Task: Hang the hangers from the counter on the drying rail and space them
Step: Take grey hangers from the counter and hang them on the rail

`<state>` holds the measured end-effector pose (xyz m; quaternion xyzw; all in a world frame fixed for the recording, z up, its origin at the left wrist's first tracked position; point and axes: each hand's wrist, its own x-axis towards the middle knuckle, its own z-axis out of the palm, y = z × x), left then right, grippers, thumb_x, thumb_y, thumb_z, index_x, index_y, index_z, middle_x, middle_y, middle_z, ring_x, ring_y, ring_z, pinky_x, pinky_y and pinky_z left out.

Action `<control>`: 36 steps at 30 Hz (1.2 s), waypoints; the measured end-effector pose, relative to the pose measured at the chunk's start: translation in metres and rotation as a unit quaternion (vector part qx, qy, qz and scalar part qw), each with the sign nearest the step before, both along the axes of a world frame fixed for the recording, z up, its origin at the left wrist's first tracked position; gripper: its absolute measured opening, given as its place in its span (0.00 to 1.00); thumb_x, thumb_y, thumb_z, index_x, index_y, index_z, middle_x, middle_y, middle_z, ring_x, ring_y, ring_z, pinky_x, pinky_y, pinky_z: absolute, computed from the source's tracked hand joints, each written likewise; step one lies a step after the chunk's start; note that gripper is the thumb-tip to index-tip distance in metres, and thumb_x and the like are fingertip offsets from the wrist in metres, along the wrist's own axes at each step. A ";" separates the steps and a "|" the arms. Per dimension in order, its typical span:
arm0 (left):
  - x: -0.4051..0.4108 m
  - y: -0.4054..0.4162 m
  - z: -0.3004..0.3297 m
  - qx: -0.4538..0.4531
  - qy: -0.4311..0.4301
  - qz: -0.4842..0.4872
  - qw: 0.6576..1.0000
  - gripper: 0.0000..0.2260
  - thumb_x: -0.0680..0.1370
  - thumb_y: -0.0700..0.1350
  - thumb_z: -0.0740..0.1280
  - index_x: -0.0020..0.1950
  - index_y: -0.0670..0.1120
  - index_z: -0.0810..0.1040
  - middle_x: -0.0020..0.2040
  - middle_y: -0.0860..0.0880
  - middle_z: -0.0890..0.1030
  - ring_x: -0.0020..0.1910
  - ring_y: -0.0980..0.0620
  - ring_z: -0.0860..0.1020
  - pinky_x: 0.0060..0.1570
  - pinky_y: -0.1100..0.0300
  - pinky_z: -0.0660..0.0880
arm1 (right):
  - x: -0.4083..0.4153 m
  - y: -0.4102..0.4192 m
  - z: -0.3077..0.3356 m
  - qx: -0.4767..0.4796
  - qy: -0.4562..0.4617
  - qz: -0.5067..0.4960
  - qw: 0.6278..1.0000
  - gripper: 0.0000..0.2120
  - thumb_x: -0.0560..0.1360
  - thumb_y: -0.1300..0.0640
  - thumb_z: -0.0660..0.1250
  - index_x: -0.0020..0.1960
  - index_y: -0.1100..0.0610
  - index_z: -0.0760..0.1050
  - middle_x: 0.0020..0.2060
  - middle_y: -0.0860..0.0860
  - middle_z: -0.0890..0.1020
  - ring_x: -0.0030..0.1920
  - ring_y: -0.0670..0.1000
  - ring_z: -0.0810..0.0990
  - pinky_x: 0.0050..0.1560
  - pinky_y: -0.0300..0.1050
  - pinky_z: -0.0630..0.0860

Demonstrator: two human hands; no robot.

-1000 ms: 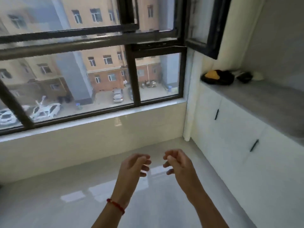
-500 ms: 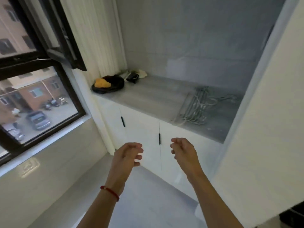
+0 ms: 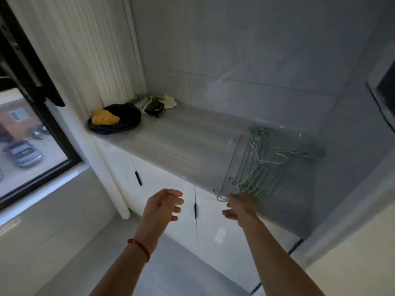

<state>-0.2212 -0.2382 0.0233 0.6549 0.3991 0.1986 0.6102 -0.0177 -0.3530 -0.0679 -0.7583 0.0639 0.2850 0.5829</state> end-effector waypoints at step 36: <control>-0.421 -0.293 0.025 -0.099 -0.089 0.565 0.814 0.20 0.76 0.64 0.67 0.61 0.53 0.81 0.53 0.37 0.83 0.40 0.46 0.79 0.45 0.46 0.84 | -0.463 -0.087 0.105 0.323 -0.189 0.779 0.503 0.06 0.78 0.48 0.67 0.54 0.45 0.79 0.54 0.37 0.80 0.54 0.39 0.78 0.49 0.29 0.76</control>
